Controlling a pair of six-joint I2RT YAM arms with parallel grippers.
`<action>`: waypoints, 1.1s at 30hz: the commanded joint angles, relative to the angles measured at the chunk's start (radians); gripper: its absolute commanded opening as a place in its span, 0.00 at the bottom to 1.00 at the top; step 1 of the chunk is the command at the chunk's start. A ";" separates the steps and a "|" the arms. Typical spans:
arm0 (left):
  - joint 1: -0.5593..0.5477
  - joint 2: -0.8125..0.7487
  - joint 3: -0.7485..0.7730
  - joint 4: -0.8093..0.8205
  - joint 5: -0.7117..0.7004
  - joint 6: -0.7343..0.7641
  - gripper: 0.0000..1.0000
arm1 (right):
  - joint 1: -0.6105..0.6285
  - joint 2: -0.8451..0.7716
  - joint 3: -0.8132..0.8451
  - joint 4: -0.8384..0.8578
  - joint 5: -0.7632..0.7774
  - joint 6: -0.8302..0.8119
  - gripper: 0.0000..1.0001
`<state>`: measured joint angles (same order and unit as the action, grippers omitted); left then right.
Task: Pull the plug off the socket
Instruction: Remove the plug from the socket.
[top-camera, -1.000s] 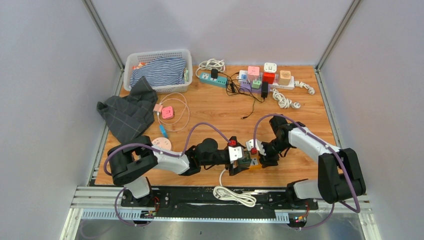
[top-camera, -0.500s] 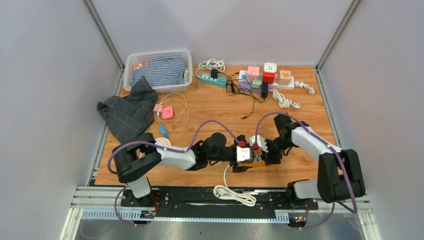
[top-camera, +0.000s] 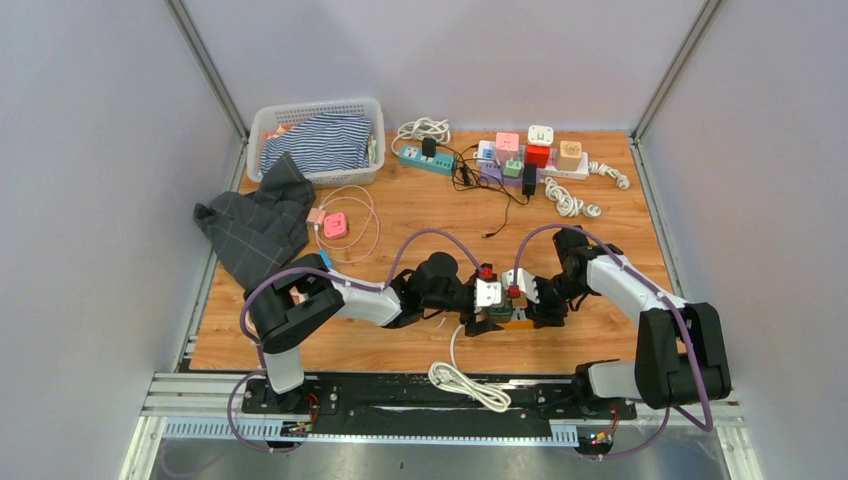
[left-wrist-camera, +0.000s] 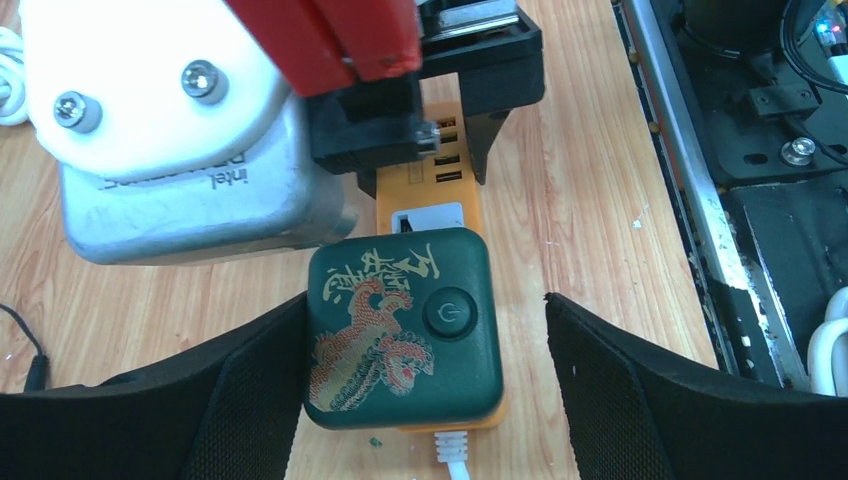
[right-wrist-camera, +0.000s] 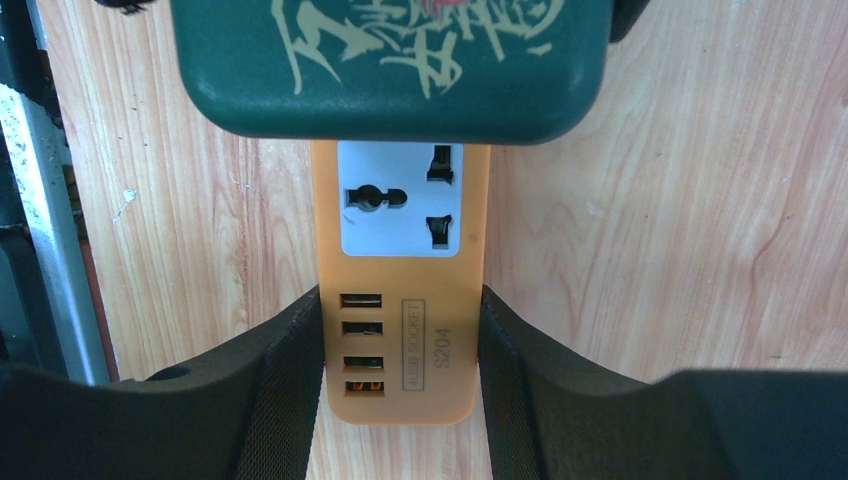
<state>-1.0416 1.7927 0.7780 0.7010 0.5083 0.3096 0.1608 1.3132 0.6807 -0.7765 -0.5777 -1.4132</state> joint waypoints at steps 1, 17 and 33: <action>0.011 0.034 0.037 -0.006 0.042 -0.027 0.84 | -0.023 0.006 -0.017 0.016 0.045 0.006 0.03; 0.014 0.030 0.053 -0.005 0.025 -0.143 0.01 | -0.023 0.025 -0.017 0.014 0.032 0.021 0.01; 0.035 0.019 0.039 -0.005 -0.036 -0.327 0.00 | -0.023 0.042 -0.020 0.016 0.047 0.022 0.00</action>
<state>-1.0031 1.8065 0.8013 0.6971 0.4763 0.0544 0.1566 1.3277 0.6807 -0.7609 -0.5922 -1.4113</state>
